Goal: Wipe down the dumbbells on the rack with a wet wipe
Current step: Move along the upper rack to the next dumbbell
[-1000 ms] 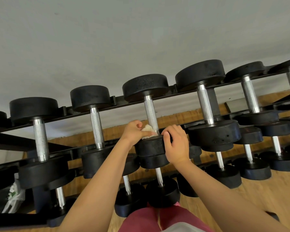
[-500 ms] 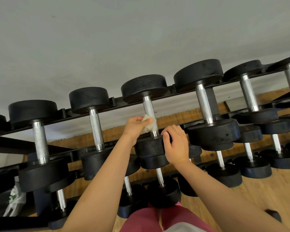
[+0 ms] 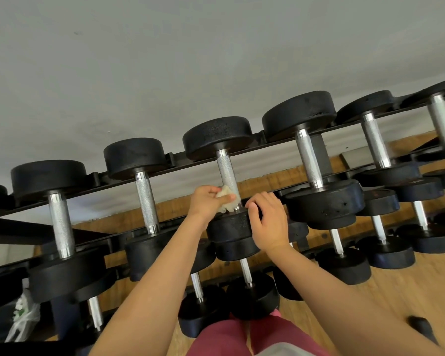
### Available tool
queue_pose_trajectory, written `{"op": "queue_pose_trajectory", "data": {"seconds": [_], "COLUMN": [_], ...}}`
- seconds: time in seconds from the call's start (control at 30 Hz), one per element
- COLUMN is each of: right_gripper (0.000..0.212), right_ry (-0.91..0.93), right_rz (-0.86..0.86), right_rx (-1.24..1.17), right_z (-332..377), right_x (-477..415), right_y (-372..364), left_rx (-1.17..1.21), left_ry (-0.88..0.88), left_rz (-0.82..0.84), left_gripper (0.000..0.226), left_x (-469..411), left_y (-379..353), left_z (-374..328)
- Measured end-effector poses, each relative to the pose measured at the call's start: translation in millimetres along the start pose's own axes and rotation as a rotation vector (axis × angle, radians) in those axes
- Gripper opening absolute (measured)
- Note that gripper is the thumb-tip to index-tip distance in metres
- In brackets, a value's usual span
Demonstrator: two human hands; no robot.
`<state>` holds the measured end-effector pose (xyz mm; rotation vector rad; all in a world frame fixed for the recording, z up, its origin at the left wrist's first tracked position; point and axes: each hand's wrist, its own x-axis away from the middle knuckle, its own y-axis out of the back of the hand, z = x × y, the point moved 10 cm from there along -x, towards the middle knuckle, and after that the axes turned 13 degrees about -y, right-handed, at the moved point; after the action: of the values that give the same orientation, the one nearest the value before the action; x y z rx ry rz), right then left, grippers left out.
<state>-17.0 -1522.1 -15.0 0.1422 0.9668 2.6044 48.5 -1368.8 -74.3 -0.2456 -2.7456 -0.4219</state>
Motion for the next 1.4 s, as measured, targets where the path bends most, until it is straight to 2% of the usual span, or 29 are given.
{"op": "queue_pose_trajectory", "data": {"seconds": [0.17,0.27,0.43,0.57,0.63,0.7,0.77,0.87,0.97,1.13,1.27,1.33,1.4], "right_gripper": [0.036,0.037,0.035,0.039,0.029,0.022,0.027,0.024,0.019,0.023,0.026,0.028,0.034], "right_ry": [-0.017,-0.032,-0.051,-0.067,-0.105,-0.151,-0.165,-0.095,-0.049,-0.090,-0.087,-0.162,-0.229], "right_rz": [0.021,0.028,0.044,0.077,0.128,0.152,0.137,0.061,-0.011,0.073,0.042,0.054,0.138], "right_rx": [0.014,0.013,0.039,0.056,0.061,0.015,-0.057,-0.116,-0.182,-0.312,-0.324,-0.310,-0.306], "right_z": [0.2,1.2,6.0,7.2,6.1,4.1,2.1,-5.9,-32.0,-85.4,-127.3,-151.0,-166.0], "right_x": [-0.1,0.6,4.4,6.0,6.8,9.1,14.4,29.2,43.4,41.3,22.8,7.4,-7.4], "right_y": [-1.1,0.1,1.3,1.3,1.7,8.1,22.8,59.8,107.4,165.4,204.1,206.8,194.3], "left_rx": [0.223,0.351,0.203,-0.088,-0.192,-0.180,-0.105,-0.028,0.020,0.009,0.004,-0.055,-0.209], "left_ry": [0.032,0.046,-0.002,-0.106,-0.173,-0.237,-0.302,-0.366,-0.398,-0.493,-0.517,-0.529,-0.605], "left_rz": [-0.283,-0.360,-0.284,-0.070,0.038,0.066,0.033,-0.049,-0.108,-0.166,-0.343,-0.403,-0.375], "left_gripper": [0.015,0.019,0.017,0.017,0.016,0.013,0.008,0.007,0.016,0.020,0.028,0.036,0.045], "left_x": [-27.6,-42.2,-29.0,-1.9,15.8,32.9,53.0,88.4,113.7,132.8,134.6,133.9,132.5], "left_y": [26.4,32.7,24.8,12.8,9.0,15.2,26.1,25.5,-11.0,-116.7,-171.2,-187.5,-209.6], "left_z": [-25.1,-37.8,-26.6,-25.2,-25.7,-35.2,-52.7,-69.9,-74.9,-86.0,-80.9,-79.4,-87.0]}}
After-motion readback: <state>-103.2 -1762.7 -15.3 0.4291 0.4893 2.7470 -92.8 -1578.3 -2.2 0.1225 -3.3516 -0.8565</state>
